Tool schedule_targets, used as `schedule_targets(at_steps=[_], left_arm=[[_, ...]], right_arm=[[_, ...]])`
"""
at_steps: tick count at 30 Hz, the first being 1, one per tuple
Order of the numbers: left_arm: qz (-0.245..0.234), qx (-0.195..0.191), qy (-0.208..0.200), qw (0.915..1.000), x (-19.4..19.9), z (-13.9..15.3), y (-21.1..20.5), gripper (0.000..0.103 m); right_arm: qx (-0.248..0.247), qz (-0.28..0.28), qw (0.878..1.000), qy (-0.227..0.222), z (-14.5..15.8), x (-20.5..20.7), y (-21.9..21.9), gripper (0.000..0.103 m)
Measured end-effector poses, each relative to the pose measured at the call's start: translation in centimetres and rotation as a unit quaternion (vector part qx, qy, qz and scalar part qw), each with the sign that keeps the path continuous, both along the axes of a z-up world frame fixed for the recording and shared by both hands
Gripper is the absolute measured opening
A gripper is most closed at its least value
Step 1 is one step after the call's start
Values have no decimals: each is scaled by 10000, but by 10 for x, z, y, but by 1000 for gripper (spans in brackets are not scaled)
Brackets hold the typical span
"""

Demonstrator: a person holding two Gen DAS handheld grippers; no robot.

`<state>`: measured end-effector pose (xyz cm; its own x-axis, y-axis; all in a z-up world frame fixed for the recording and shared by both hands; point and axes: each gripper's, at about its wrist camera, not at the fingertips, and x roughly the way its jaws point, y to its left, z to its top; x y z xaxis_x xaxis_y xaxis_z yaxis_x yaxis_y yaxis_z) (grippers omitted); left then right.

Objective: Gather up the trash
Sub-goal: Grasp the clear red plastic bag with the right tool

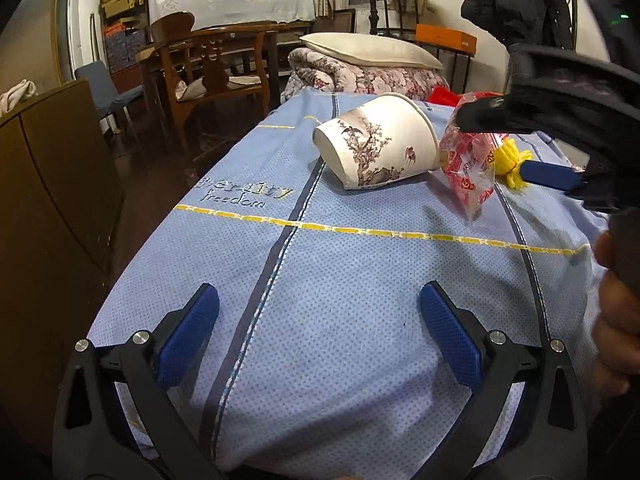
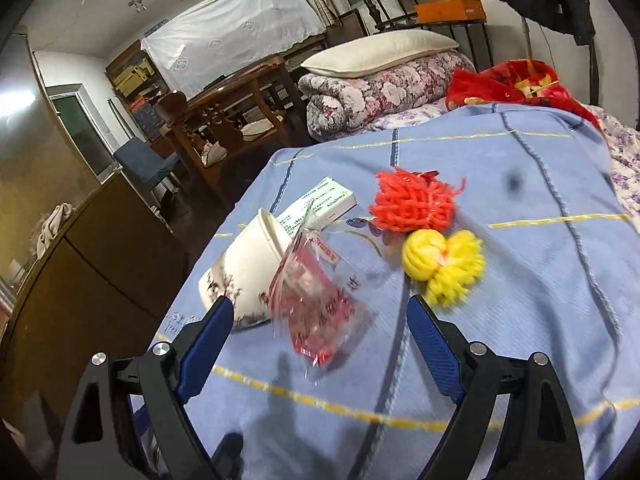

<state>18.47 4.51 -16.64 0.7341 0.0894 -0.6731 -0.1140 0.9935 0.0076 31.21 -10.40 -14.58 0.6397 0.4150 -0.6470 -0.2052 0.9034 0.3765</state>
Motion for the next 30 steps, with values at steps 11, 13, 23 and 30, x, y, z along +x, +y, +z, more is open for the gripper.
schedule_targets(at_steps=[11, 13, 23, 30], left_arm=[[137, 21, -1, 9999, 4, 0, -4, 96], [155, 26, -4, 9999, 5, 0, -4, 96], [61, -44, 237, 9997, 15, 2, -1, 96], [-207, -153, 253, 9993, 68, 31, -9, 96]], right_arm=[[-319, -181, 9953, -892, 5, -97, -50, 17], [-512, -275, 9926, -1068, 1, -118, -60, 18], [-455, -479, 9935, -930, -30, -125, -92, 23], [-87, -558, 9954, -775, -36, -119, -99, 30]])
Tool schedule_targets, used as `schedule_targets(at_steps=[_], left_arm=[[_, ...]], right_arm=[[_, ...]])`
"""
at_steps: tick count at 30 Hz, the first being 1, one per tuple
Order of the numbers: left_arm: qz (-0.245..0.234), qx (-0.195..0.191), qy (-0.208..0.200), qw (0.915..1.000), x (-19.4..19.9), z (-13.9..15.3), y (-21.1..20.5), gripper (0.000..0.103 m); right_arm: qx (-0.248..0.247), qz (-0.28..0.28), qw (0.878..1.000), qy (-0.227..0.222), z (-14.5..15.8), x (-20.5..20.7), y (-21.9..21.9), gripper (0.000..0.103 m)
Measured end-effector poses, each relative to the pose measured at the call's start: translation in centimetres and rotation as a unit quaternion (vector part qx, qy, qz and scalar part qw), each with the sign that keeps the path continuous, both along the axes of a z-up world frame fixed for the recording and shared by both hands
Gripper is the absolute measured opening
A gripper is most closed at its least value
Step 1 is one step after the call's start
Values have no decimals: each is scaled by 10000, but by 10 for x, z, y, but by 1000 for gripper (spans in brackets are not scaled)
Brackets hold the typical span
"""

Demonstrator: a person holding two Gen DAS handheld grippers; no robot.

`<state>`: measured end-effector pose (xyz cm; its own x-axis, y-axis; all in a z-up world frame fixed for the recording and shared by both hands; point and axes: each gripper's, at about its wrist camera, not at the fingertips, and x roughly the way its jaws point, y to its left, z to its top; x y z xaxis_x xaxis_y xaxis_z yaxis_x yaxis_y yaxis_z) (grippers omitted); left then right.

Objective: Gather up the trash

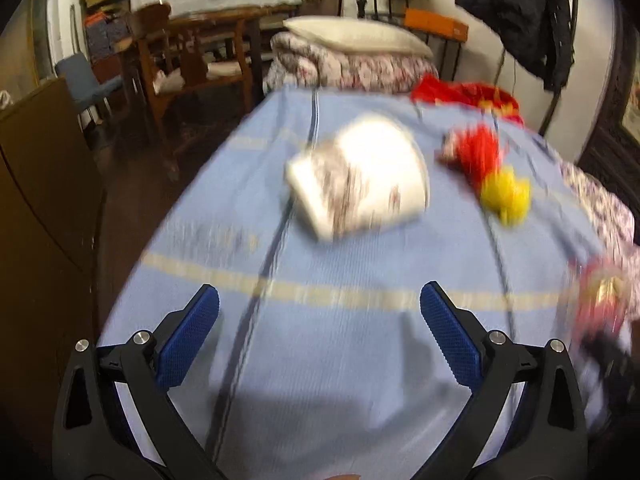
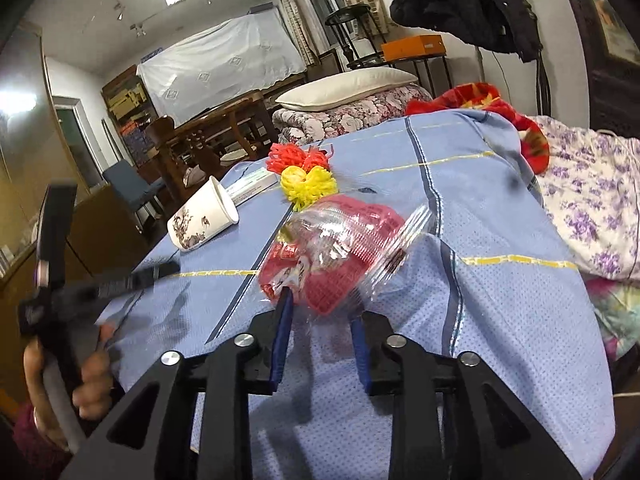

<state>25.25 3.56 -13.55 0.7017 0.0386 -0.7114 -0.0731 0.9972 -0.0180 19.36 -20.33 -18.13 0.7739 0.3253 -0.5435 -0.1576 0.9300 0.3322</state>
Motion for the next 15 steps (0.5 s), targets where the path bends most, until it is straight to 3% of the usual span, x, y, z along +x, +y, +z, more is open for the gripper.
schedule_targets(at_steps=[7, 12, 15], left_arm=[[32, 253, -41, 9997, 62, 23, -25, 96], [20, 903, 141, 9958, 86, 10, -34, 96], [-177, 667, 204, 9974, 71, 1, -16, 96]], right_arm=[[223, 53, 9997, 30, -2, 2, -2, 35], [357, 65, 9993, 47, -3, 3, -5, 36], [458, 56, 9989, 34, -4, 4, -10, 36]])
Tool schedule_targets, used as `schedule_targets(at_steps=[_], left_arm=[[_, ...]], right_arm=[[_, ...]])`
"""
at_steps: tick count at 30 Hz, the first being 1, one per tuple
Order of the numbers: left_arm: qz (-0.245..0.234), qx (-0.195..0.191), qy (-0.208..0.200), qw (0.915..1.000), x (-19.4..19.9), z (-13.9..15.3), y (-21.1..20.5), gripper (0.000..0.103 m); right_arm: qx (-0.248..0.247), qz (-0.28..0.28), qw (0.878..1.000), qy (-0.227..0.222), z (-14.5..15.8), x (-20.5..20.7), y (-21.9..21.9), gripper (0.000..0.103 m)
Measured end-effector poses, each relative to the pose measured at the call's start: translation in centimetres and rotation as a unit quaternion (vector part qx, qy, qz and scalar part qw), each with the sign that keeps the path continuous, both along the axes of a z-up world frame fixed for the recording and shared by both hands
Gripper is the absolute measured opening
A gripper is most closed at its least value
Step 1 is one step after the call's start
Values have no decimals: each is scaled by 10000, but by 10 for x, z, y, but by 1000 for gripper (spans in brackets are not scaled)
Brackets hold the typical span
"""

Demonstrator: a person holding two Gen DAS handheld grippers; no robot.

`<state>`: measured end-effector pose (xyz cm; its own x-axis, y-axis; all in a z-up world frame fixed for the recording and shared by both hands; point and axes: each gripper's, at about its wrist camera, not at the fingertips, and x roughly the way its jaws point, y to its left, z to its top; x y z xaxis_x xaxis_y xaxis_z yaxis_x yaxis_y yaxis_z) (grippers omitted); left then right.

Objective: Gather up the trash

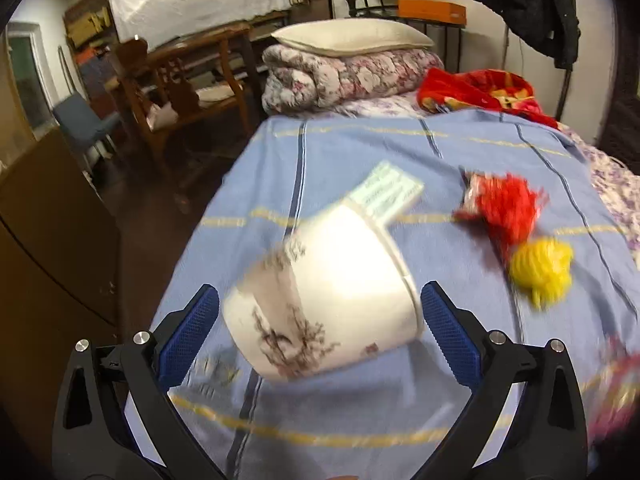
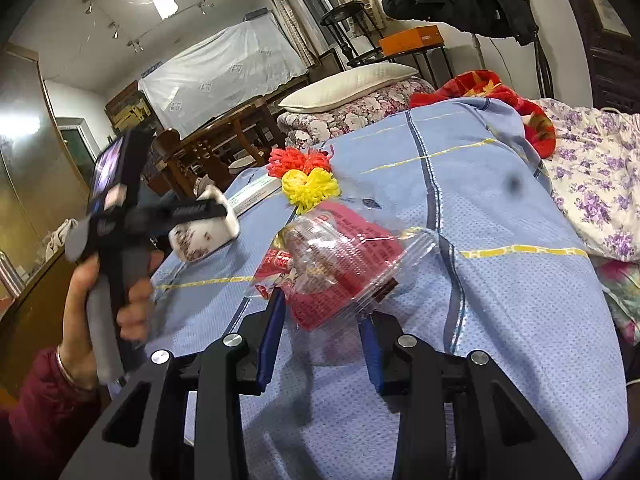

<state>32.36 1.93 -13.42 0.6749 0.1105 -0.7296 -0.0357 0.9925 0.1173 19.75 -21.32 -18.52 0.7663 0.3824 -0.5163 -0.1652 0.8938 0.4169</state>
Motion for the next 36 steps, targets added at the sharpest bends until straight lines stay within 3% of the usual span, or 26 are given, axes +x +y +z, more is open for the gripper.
schedule_targets(at_steps=[4, 7, 10, 19, 28, 36], left_arm=[[-244, -122, -13, 9996, -34, -7, 25, 96], [-412, -73, -159, 9990, -53, -5, 29, 96], [-387, -61, -279, 9988, -55, -3, 28, 96], [-214, -494, -215, 9983, -39, -5, 28, 96], [-141, -1210, 15, 9926, -67, -13, 47, 96], [-12, -1285, -82, 9917, -77, -5, 53, 96]], right_arm=[[128, -4, 9999, -49, 0, -1, -4, 38], [188, -14, 9998, -111, 1, -3, -5, 45], [225, -33, 9996, -147, 1, -4, -8, 48], [526, -64, 9985, -114, -1, -1, -19, 55], [566, -58, 9983, -103, -1, 0, -19, 57], [529, -55, 9985, -106, -2, 0, -17, 59]])
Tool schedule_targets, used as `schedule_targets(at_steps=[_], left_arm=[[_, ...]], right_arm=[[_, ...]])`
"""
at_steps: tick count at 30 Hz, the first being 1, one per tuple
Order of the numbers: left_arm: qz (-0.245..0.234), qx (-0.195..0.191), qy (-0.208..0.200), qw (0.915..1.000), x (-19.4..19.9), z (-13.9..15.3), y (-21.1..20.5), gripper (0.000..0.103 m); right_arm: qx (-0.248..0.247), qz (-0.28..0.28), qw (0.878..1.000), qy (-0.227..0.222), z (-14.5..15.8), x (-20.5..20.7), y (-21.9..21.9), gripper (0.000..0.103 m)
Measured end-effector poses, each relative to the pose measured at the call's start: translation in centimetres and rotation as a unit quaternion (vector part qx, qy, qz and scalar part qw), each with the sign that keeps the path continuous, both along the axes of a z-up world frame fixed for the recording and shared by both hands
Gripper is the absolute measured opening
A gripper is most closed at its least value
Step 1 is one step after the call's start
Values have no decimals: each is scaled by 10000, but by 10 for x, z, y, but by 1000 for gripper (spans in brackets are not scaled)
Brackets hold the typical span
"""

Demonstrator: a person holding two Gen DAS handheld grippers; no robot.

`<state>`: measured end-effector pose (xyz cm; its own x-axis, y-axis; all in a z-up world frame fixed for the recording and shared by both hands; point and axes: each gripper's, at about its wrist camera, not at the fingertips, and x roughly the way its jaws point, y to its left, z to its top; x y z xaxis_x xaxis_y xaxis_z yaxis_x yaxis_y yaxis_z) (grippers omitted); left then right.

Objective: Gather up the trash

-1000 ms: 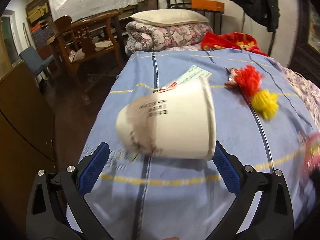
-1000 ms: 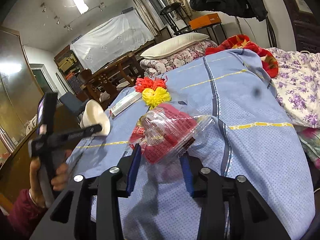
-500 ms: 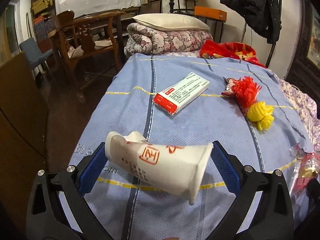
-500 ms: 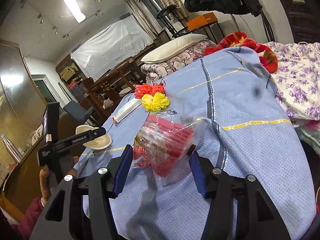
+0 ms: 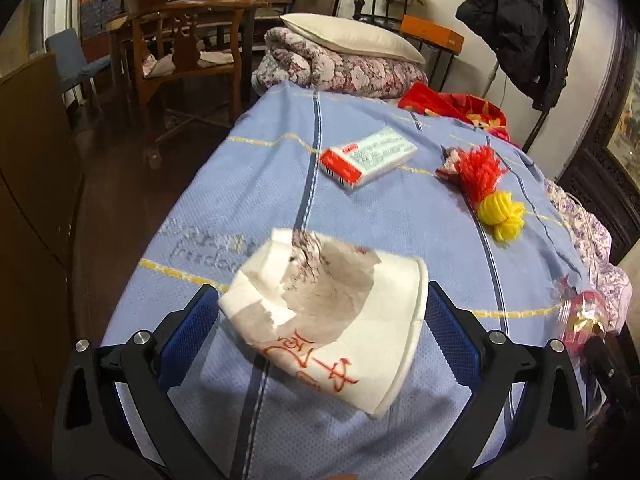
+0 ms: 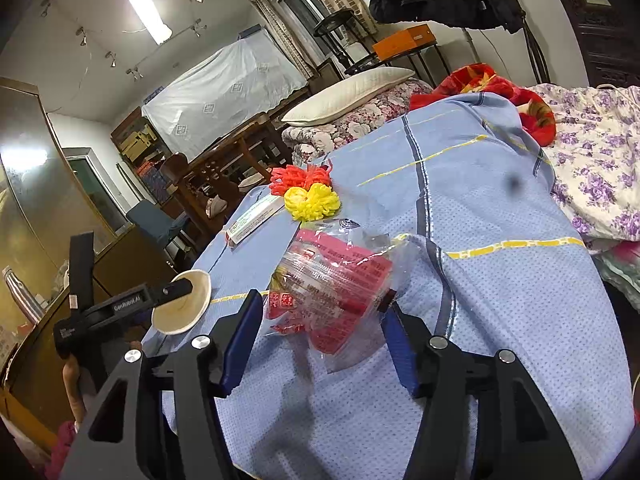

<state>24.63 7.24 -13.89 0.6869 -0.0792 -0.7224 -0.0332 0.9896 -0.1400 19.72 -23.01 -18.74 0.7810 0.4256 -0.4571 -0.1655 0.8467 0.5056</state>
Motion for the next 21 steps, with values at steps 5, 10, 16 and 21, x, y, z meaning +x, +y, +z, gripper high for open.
schedule_targets(at_steps=[5, 10, 16, 21], left_arm=[[-45, 2, -101, 9999, -3, 7, 1, 96], [-190, 59, -36, 9998, -22, 3, 2, 96], [-82, 481, 180, 9986, -37, -9, 9, 96], [199, 393, 205, 9988, -46, -11, 34, 96]], right_arm=[[2, 5, 10000, -3, 0, 0, 0, 60], [19, -3, 10000, -10, 0, -1, 1, 60], [53, -5, 10000, -28, 1, -2, 1, 60], [62, -6, 10000, -32, 1, -2, 0, 60]])
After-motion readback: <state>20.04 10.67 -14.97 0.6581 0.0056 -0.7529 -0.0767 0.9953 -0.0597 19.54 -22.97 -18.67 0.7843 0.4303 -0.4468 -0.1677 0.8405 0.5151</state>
